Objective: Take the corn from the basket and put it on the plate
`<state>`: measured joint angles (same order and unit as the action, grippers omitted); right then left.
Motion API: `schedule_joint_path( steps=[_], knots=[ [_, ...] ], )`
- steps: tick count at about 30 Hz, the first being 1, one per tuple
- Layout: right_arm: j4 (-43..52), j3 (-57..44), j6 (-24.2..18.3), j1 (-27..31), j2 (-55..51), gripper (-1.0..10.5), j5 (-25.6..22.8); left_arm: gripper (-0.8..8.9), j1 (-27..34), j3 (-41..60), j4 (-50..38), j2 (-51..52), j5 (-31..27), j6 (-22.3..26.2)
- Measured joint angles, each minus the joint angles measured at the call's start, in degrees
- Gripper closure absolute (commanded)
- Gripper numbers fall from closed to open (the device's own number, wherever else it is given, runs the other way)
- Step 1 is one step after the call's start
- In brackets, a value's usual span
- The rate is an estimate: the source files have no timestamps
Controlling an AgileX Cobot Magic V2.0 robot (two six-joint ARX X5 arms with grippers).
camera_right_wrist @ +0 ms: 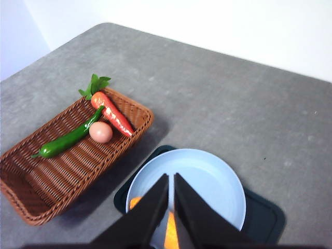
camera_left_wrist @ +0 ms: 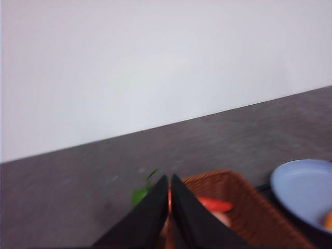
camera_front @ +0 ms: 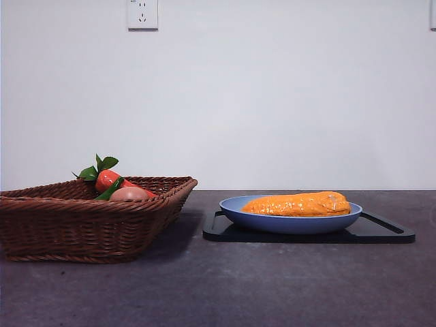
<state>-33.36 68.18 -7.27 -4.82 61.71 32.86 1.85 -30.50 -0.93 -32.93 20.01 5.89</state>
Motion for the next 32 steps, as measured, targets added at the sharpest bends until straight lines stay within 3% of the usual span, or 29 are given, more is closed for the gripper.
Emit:
schedule_joint_path(
  steps=[6,12,32],
  knots=[
    [1.51,0.02,0.00,-0.02,0.00,9.4,0.00,8.06,0.15,14.91,-3.06,11.89,-4.33,-0.72],
    [1.51,0.00,0.00,-0.02,0.00,9.4,0.00,8.06,0.15,23.65,-1.97,20.72,-6.43,-0.77],
    [1.51,0.02,0.00,-0.02,-0.02,9.4,0.02,8.06,1.03,27.91,12.79,32.68,-8.50,-1.18]
  ],
)
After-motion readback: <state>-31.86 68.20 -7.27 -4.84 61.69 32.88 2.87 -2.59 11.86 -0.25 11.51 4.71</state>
